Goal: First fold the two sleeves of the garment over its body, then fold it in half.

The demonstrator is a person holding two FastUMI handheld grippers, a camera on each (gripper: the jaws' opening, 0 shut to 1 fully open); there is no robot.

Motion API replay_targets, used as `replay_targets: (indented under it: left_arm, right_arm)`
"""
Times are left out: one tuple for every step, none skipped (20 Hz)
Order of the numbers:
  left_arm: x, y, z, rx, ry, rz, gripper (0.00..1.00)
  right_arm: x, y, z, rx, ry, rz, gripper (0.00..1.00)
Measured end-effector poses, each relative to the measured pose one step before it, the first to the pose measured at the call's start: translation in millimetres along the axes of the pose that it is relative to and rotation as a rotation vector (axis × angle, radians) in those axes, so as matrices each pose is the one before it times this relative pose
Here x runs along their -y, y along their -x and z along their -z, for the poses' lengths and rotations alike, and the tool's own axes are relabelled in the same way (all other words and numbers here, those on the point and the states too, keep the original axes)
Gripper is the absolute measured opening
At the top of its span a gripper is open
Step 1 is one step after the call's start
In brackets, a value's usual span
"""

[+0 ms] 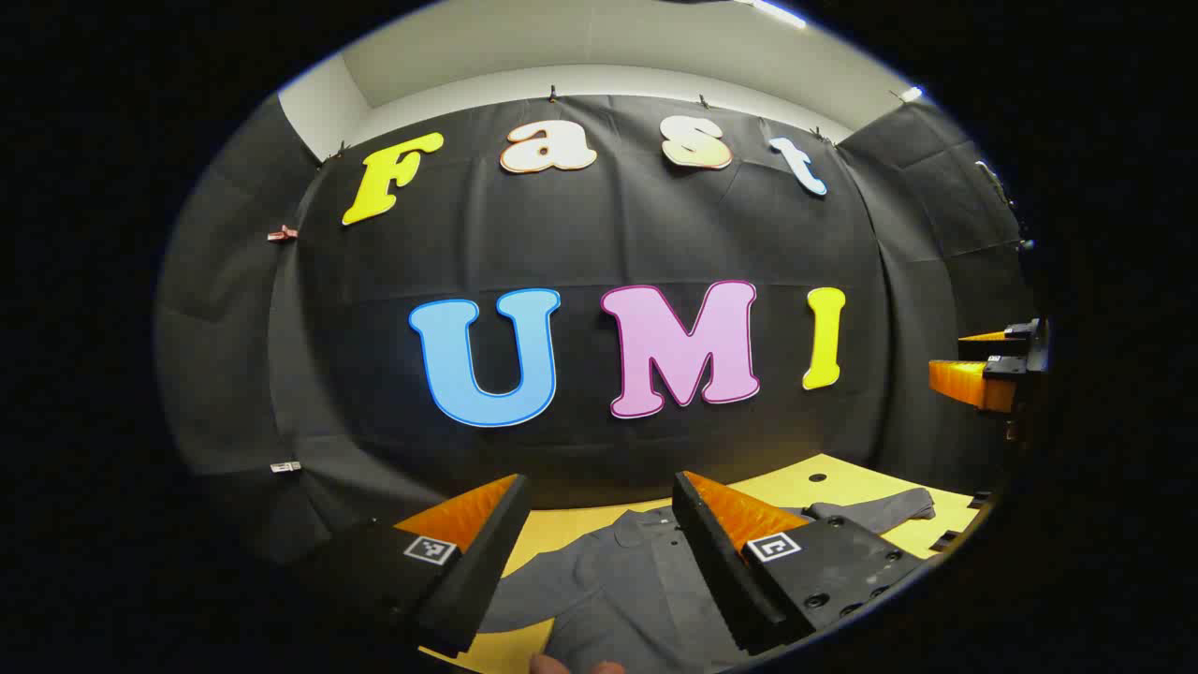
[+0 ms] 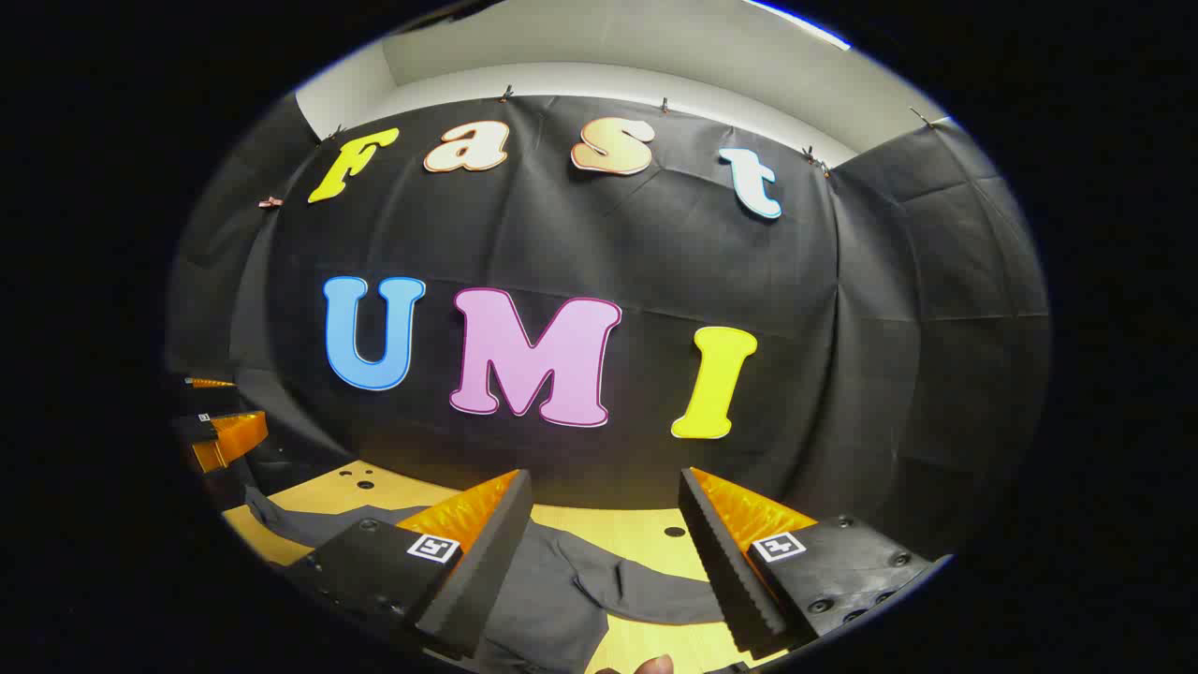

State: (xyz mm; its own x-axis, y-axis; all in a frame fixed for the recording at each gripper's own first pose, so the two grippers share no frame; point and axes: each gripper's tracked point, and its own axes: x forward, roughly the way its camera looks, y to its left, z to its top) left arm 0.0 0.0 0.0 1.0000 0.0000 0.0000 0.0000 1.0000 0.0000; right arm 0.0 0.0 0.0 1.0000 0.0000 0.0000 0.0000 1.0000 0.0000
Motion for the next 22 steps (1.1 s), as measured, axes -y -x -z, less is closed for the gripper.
replay_targets:
  left_arm:
    - [1.32,-2.02,1.02,-0.00438,0.00026,0.00052,0.97]
    - [1.91,-1.51,0.90,-0.00521,0.00143,0.00055,0.96]
    - [1.28,-0.90,0.20,-0.00314,0.00135,-0.00047,0.96]
    - [1.76,-1.61,1.31,-0.00257,0.00145,0.00078,0.96]
    - [0.82,-0.98,0.48,-0.00054,0.00041,-0.00229,0.97]
    - [0.35,-0.51,-0.28,-0.00211,-0.00026,0.00017,0.96]
    - [1.41,-0.51,-0.95,-0.00010,-0.00094,0.00076,0.96]
    - [0.93,-0.30,0.37,-0.00118,-0.00217,0.00113,0.96]
    - [1.86,0.07,1.74,-0.00108,-0.00340,0.00000,0.96]
    - [0.78,-1.38,-0.79,-0.00039,-0.00182,0.00064,0.96]
    - [1.39,-0.08,0.79,-0.00172,0.00038,0.00152,0.96]
    - [0.70,-0.29,-0.77,-0.00038,-0.00014,0.00076,0.97]
    - [0.70,-0.35,0.92,0.00052,-0.00135,-0.00012,0.96]
    - [0.75,-1.11,-0.91,-0.00012,-0.00223,0.00007,0.96]
    - [1.01,-0.10,0.94,0.00056,-0.00184,-0.00041,0.97]
    - [0.10,-0.33,-1.12,-0.00036,-0.00138,0.00020,0.97]
    - [0.80,-0.30,0.39,-0.00030,-0.00168,0.00029,0.97]
    - [0.66,0.00,-0.78,0.00107,-0.00115,-0.00133,0.97]
    - [1.66,-0.46,0.76,0.00022,0.00098,0.00058,0.96]
    - [1.88,0.05,0.06,-0.00085,0.00138,0.00006,0.96]
    - [1.65,-0.03,1.64,-0.00191,0.00103,0.00044,0.97]
    - [1.60,0.11,0.00,-0.00225,0.00111,0.00175,0.96]
  right_arm:
    - [1.92,-2.54,1.20,-0.00192,-0.00248,-0.00180,0.97]
    - [0.30,-0.49,2.11,-0.00269,-0.00198,-0.00078,0.97]
    - [1.26,-1.50,0.23,-0.00186,-0.00206,-0.00184,0.97]
    - [-0.41,0.21,0.90,-0.00085,-0.00133,-0.00239,0.97]
    - [0.55,-0.35,1.19,-0.00139,-0.00088,-0.00228,0.97]
    - [1.45,-0.97,0.78,-0.00203,-0.00099,-0.00247,0.97]
    - [-0.38,-0.87,0.88,-0.00159,-0.00026,-0.00261,0.97]
    - [1.25,-0.74,0.87,-0.00164,0.00047,0.00015,0.97]
    - [0.15,0.11,-0.20,0.00056,-0.00042,-0.00103,0.97]
    - [0.99,-1.07,0.63,0.00065,0.00113,0.00019,0.97]
    - [0.79,-0.31,0.32,-0.00046,0.00189,-0.00057,0.97]
    - [0.32,-0.56,1.04,-0.00138,0.00083,-0.00063,0.97]
    - [-0.68,0.13,0.39,-0.00147,-0.00107,-0.00144,0.97]
    - [0.23,-0.62,0.40,0.00001,-0.00173,-0.00055,0.97]
    - [0.68,-0.36,-0.43,0.00059,-0.00096,0.00010,0.97]
    - [0.64,-1.15,0.62,0.00083,-0.00039,0.00032,0.97]
    - [0.82,-0.49,0.21,-0.00049,0.00121,0.00055,0.97]
    - [1.53,-0.28,0.91,-0.00063,0.00090,0.00120,0.97]
    - [1.73,-0.11,1.10,-0.00426,0.00123,0.00462,0.97]
    - [3.59,-1.85,3.13,-0.01055,-0.00226,0.00641,0.97]
    - [5.34,-1.91,3.94,-0.01498,-0.00610,0.00875,0.98]
    - [7.85,-3.01,8.63,-0.02577,-0.00230,0.01237,0.98]
